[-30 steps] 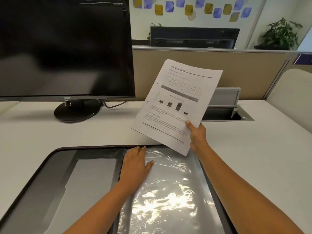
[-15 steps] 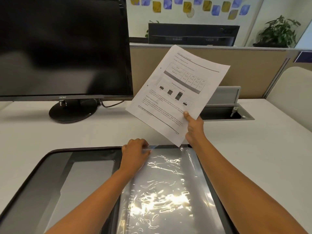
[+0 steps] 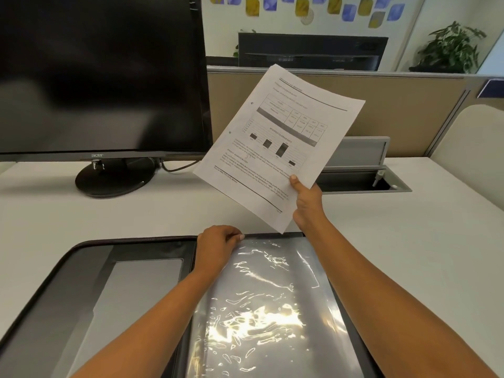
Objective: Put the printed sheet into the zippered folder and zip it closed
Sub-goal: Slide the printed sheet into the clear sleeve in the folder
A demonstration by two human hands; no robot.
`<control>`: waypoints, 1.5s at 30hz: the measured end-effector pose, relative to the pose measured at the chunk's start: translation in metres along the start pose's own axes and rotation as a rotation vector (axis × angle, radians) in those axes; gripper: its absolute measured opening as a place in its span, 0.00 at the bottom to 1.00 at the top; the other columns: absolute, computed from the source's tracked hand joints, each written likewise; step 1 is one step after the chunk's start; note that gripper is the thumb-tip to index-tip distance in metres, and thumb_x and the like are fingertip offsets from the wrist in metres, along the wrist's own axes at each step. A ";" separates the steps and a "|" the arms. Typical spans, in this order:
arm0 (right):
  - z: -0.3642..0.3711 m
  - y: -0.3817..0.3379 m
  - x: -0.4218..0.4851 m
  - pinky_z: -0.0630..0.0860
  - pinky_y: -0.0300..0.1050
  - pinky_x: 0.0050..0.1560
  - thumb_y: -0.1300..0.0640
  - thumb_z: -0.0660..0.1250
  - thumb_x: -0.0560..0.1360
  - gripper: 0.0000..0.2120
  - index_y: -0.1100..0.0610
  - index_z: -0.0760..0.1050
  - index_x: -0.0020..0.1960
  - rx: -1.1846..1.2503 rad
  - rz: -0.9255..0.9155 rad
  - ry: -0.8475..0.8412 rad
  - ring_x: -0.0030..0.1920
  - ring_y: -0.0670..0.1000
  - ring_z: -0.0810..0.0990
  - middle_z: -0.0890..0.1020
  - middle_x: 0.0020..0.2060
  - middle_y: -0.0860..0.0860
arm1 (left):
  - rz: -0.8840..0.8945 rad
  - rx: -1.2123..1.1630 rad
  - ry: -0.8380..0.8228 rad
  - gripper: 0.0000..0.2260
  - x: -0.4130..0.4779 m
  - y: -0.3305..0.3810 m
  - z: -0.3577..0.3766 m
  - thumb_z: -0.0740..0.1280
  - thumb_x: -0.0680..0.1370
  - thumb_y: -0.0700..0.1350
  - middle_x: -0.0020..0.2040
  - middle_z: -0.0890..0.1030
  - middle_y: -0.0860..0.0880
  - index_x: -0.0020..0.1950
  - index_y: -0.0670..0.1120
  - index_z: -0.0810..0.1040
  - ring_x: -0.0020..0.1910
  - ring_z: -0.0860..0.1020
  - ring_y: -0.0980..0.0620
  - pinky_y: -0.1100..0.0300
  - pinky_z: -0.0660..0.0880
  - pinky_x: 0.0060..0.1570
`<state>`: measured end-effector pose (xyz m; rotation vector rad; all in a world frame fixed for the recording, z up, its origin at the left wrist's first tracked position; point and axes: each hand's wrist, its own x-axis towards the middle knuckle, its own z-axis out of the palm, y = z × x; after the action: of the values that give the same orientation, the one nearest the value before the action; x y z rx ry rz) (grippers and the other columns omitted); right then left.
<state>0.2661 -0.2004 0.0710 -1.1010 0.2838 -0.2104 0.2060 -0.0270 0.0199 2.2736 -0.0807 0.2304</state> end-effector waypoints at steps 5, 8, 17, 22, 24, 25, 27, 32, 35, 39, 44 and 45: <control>-0.003 0.000 0.002 0.72 0.60 0.61 0.63 0.64 0.75 0.14 0.59 0.71 0.61 0.017 0.009 0.019 0.54 0.56 0.76 0.77 0.59 0.59 | 0.149 0.081 0.093 0.01 -0.004 0.003 0.001 0.73 0.69 0.38 0.38 0.85 0.47 0.39 0.42 0.85 0.43 0.81 0.47 0.52 0.73 0.51; -0.006 -0.001 0.002 0.73 0.59 0.59 0.62 0.64 0.76 0.13 0.56 0.72 0.59 0.013 0.016 0.018 0.54 0.56 0.76 0.77 0.59 0.59 | 0.249 0.206 0.149 0.02 -0.007 0.003 0.000 0.75 0.66 0.38 0.36 0.85 0.51 0.36 0.45 0.84 0.42 0.79 0.47 0.53 0.69 0.48; -0.003 0.003 0.005 0.72 0.60 0.61 0.62 0.63 0.76 0.11 0.55 0.72 0.58 0.054 0.034 0.005 0.54 0.56 0.75 0.78 0.54 0.56 | 0.284 0.163 0.045 0.02 -0.007 -0.004 0.002 0.68 0.74 0.40 0.40 0.81 0.51 0.44 0.44 0.80 0.44 0.69 0.54 0.61 0.69 0.40; 0.006 0.007 0.004 0.73 0.59 0.58 0.62 0.64 0.75 0.14 0.56 0.71 0.60 0.089 0.060 -0.007 0.53 0.57 0.75 0.78 0.53 0.55 | 0.197 0.157 -0.072 0.04 -0.006 -0.008 0.004 0.63 0.77 0.44 0.43 0.71 0.53 0.49 0.48 0.75 0.43 0.73 0.54 0.62 0.67 0.41; 0.010 0.010 0.003 0.73 0.59 0.58 0.62 0.64 0.75 0.14 0.56 0.71 0.61 0.097 0.068 -0.010 0.53 0.57 0.75 0.78 0.54 0.56 | 0.182 0.169 -0.086 0.04 -0.007 -0.010 0.005 0.62 0.78 0.46 0.44 0.71 0.52 0.51 0.49 0.75 0.40 0.72 0.54 0.62 0.65 0.41; 0.012 0.011 0.003 0.73 0.59 0.58 0.62 0.64 0.75 0.15 0.56 0.71 0.61 0.101 0.068 -0.014 0.54 0.57 0.75 0.78 0.54 0.56 | 0.181 0.170 -0.087 0.05 -0.007 -0.011 0.005 0.62 0.78 0.46 0.44 0.72 0.52 0.51 0.49 0.75 0.40 0.72 0.55 0.62 0.65 0.40; 0.015 0.014 0.003 0.73 0.59 0.59 0.62 0.64 0.75 0.16 0.56 0.71 0.62 0.107 0.069 -0.021 0.54 0.57 0.75 0.77 0.54 0.55 | 0.196 0.159 -0.089 0.05 -0.007 -0.011 0.006 0.63 0.77 0.46 0.43 0.72 0.54 0.51 0.50 0.76 0.39 0.70 0.57 0.64 0.65 0.38; 0.024 0.020 0.001 0.74 0.58 0.58 0.63 0.64 0.75 0.16 0.57 0.71 0.62 0.133 0.076 -0.030 0.54 0.57 0.76 0.78 0.53 0.55 | 0.249 0.111 -0.075 0.05 -0.008 -0.010 0.007 0.69 0.73 0.42 0.36 0.71 0.63 0.47 0.49 0.80 0.40 0.67 0.62 0.66 0.66 0.37; 0.029 0.025 -0.002 0.74 0.57 0.57 0.63 0.64 0.75 0.17 0.58 0.70 0.63 0.133 0.087 -0.051 0.54 0.57 0.76 0.77 0.54 0.56 | 0.269 0.084 -0.034 0.04 -0.009 -0.011 0.007 0.70 0.71 0.39 0.36 0.74 0.61 0.44 0.46 0.81 0.40 0.68 0.60 0.63 0.67 0.39; 0.034 0.033 -0.006 0.73 0.59 0.59 0.63 0.64 0.75 0.16 0.59 0.71 0.63 0.116 0.111 -0.073 0.55 0.57 0.75 0.77 0.55 0.57 | 0.317 0.064 0.010 0.03 -0.008 -0.010 0.007 0.72 0.70 0.38 0.40 0.82 0.52 0.41 0.45 0.82 0.42 0.69 0.56 0.63 0.68 0.40; 0.030 0.037 -0.008 0.72 0.61 0.61 0.63 0.64 0.75 0.15 0.60 0.71 0.62 0.049 0.118 -0.081 0.57 0.60 0.75 0.77 0.58 0.60 | 0.312 0.105 0.086 0.03 -0.010 -0.009 0.006 0.73 0.68 0.39 0.37 0.83 0.52 0.39 0.45 0.83 0.40 0.72 0.55 0.63 0.69 0.36; 0.027 0.036 -0.008 0.72 0.61 0.61 0.63 0.64 0.75 0.15 0.60 0.71 0.62 0.027 0.122 -0.080 0.58 0.61 0.75 0.76 0.59 0.60 | 0.317 0.114 0.097 0.03 -0.012 -0.008 0.006 0.74 0.68 0.39 0.36 0.83 0.51 0.39 0.46 0.83 0.39 0.74 0.54 0.61 0.71 0.36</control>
<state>0.2685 -0.1595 0.0509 -1.0586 0.2746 -0.0616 0.1965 -0.0263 0.0077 2.3512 -0.3877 0.5223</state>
